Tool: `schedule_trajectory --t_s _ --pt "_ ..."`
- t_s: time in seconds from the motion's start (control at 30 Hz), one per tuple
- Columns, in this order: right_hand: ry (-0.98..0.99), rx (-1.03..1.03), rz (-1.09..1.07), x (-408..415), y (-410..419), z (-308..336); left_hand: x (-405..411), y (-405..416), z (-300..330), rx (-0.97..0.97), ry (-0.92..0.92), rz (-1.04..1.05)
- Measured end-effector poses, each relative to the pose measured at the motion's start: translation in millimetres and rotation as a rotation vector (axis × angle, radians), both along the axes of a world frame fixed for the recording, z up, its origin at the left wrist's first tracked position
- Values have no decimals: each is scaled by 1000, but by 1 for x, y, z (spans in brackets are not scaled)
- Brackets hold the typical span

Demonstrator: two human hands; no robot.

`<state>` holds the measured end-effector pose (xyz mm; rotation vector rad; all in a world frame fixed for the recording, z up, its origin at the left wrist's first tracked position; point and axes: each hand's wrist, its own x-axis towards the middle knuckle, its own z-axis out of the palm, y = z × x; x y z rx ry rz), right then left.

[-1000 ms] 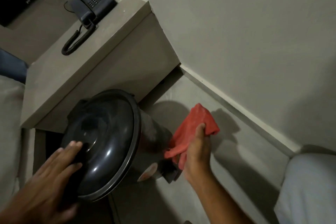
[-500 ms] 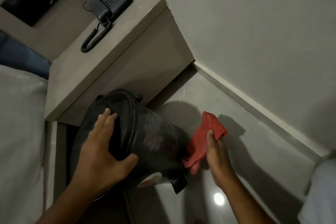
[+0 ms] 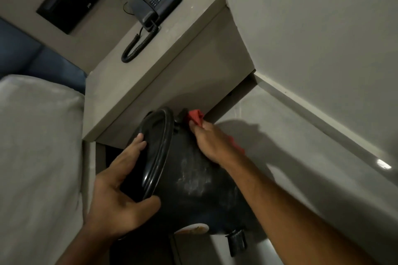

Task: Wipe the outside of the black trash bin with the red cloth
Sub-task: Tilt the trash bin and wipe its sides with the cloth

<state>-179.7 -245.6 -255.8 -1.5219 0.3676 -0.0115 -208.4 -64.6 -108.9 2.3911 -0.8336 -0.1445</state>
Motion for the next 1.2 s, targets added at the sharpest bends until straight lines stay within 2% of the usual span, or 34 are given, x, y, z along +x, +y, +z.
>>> schedule_trajectory --t_s 0.1,0.17,0.2,0.27,0.33,0.4,0.47,0.57,0.67,0.73,0.8,0.87,0.93,0.97,1.03,1.13,1.2 --pt "-248 -114 -192 -55 43 13 -2 -12 -1 4 32 40" --pt "-340 -364 -258 -103 76 2 -2 -19 -1 -16 36 41" --pt "-409 -499 -266 -122 88 -11 -1 -21 -2 -18 29 43" --pt "-464 -622 -192 -136 90 -32 1 -20 -3 -17 38 53" --pt "-354 -621 -173 -110 60 -28 0 -16 -2 -32 85 48" --pt "-189 -400 -157 -68 17 -8 0 -11 -1 -27 100 50" --pt "-187 -311 -180 -41 5 -1 0 -9 -1 -23 105 76" --pt "-313 -466 -212 -74 59 13 2 -13 -3 -46 69 100" --pt "-409 -676 -299 -130 132 -24 3 -11 -7 -63 84 108" --pt "-320 -716 -394 -140 132 -54 4 -6 -6 -75 106 95" --pt "-1 -601 -458 -135 100 -78 4 0 -2 -74 116 88" --pt "371 -324 -429 -113 47 -92 4 6 0 -77 118 82" --pt "467 -2 -324 -89 6 -94 3 10 -1 -95 113 65" --pt "461 41 -274 -80 -5 -85 3 10 -2 -107 112 64" --pt "312 -94 -262 -71 2 -65 3 9 -3 -111 105 71" --pt "-114 -294 -271 -88 62 -23 3 3 -5 -120 112 89" --pt "-313 -373 -194 -113 100 -17 2 1 -6 -127 97 89"
